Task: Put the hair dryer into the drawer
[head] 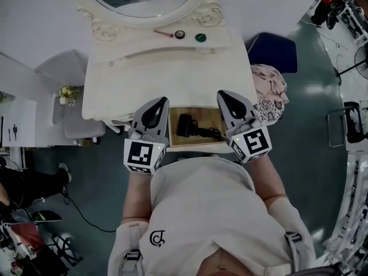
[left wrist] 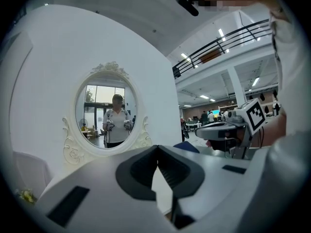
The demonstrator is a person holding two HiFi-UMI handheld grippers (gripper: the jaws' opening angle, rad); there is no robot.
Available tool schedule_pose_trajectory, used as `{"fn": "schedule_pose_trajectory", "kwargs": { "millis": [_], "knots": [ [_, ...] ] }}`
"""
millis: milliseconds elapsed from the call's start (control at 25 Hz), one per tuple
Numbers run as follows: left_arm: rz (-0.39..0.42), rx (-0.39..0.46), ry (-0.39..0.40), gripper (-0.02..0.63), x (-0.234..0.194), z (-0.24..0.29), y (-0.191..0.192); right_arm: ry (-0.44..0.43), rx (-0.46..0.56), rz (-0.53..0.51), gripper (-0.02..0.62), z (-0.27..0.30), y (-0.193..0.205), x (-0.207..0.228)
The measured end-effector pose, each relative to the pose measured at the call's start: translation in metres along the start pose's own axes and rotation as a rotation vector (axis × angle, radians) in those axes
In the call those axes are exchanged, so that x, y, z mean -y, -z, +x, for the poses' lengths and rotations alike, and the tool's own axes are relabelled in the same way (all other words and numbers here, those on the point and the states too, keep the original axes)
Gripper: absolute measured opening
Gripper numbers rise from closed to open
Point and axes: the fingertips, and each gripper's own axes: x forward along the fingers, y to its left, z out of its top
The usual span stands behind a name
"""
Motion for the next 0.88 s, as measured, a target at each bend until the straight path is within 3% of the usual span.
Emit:
{"fn": "schedule_pose_trajectory", "kwargs": {
  "millis": [880],
  "knots": [
    [-0.078,0.046,-0.011,0.014,0.014,0.000,-0.003,0.001,-0.005,0.030,0.005,-0.016,0.007,0.023]
  ]
}}
